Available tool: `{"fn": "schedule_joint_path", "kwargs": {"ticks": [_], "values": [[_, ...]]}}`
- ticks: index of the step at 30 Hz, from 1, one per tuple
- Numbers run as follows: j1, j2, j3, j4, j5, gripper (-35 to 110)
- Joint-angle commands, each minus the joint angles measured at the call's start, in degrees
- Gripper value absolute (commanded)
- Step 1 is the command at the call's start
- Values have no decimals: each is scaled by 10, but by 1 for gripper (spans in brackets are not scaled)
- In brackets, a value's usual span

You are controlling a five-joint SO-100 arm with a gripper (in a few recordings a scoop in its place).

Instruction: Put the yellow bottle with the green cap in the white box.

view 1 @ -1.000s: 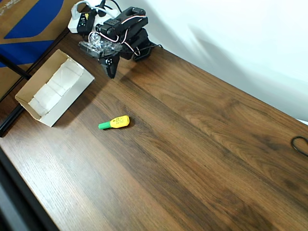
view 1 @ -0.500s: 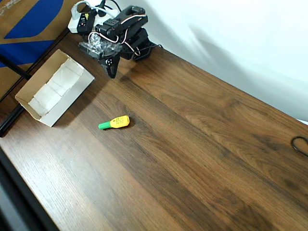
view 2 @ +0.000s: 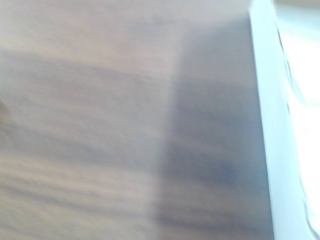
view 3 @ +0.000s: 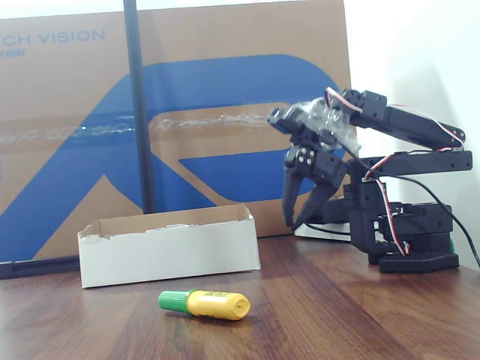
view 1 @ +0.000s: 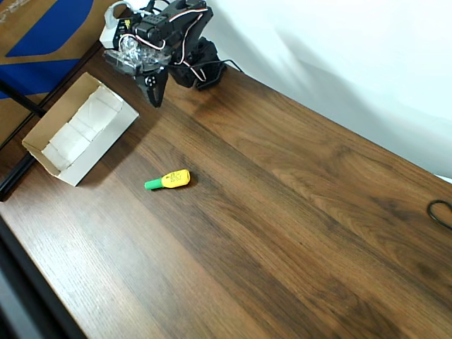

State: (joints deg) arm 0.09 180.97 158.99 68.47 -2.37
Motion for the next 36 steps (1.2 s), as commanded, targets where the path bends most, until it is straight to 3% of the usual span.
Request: {"fn": "schedule_joint_path", "kwargs": {"ticks": [1,14,26,36], "values": [[-9,-15,-47,4,-2,0],[-100,-207,-120,-46,11,0],[-98,-419,-216,-150,1,1],[-158,-625,-374,-144,14,1]]}}
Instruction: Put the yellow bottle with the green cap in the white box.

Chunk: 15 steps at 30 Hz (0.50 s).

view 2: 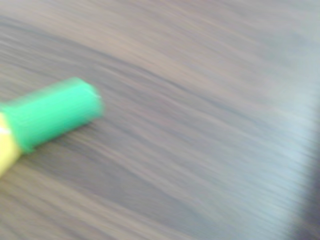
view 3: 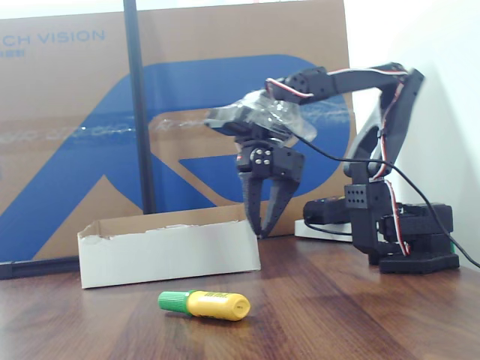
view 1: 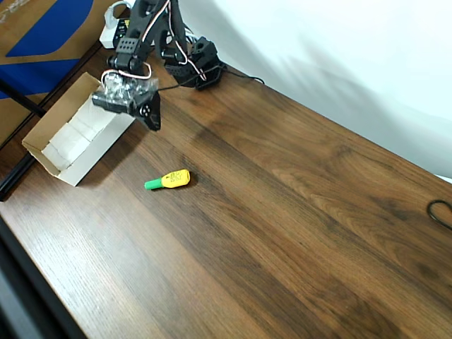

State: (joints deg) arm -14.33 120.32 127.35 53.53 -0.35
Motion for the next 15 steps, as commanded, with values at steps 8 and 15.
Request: {"fn": "schedule_joint_path", "kwargs": {"ticks": [8,15], "values": [[-5,-146,-189,14,-11,2],[9,-232,-251,-55,-42,6]]}}
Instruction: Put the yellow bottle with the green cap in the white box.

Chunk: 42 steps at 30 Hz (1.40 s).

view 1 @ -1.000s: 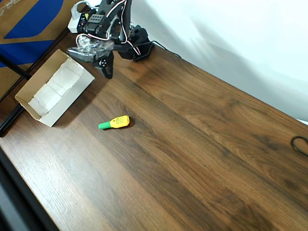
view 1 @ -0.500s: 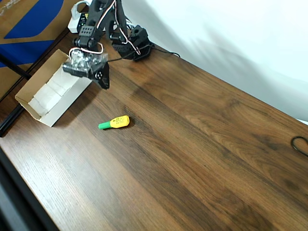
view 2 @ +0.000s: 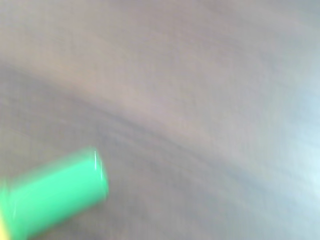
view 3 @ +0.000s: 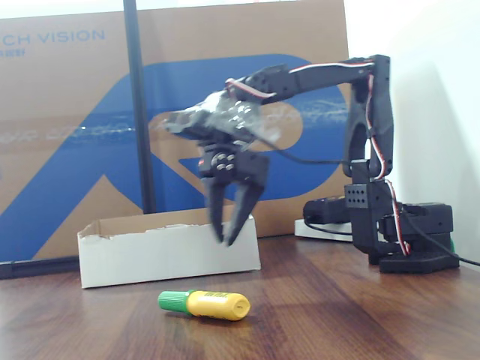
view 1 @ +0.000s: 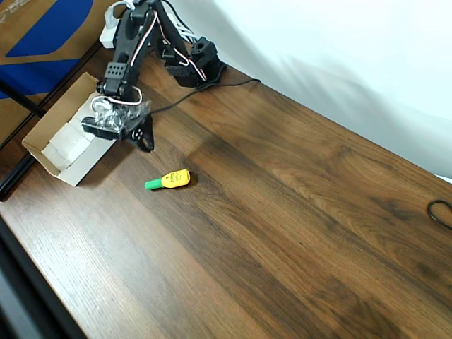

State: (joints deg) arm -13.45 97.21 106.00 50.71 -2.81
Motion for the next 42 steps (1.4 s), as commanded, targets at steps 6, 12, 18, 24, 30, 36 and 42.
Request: {"fn": "schedule_joint_path", "kwargs": {"ticks": [6,12,18,24,30,36,42], "values": [[-10,-67,-88,-58,-25,6],[-33,-115,-141,-39,-9,5],[-75,-152,-184,-8,2,10],[-111,-175,-197,-8,-2,16],[-133,-189,-204,-6,-18,23],[-142,-182,-199,13,-44,27],[-142,-172,-177,21,-69,29]]}}
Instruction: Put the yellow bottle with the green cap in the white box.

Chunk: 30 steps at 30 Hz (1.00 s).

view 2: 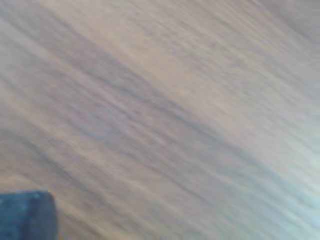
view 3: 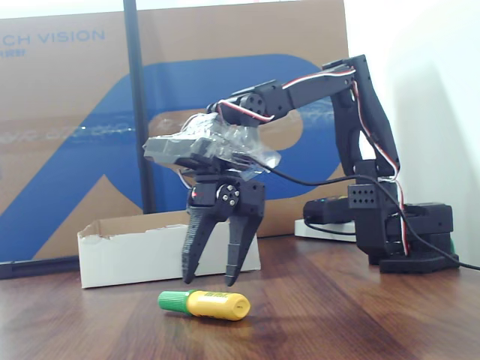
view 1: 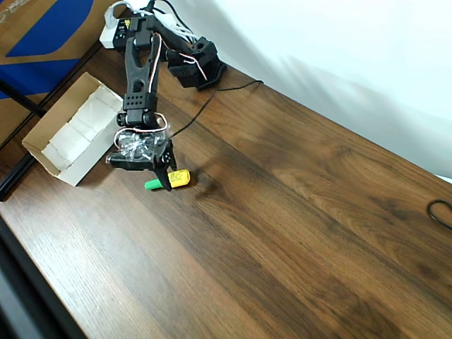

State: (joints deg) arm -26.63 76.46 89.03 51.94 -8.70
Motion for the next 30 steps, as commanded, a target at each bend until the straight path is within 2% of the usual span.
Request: {"fn": "schedule_joint_path", "kwargs": {"ticks": [1,13,30], "values": [[-10,35,-6,10,-11,29],[13,-9,-22,11,10,29],[19,-13,38,18,-19,28]]}}
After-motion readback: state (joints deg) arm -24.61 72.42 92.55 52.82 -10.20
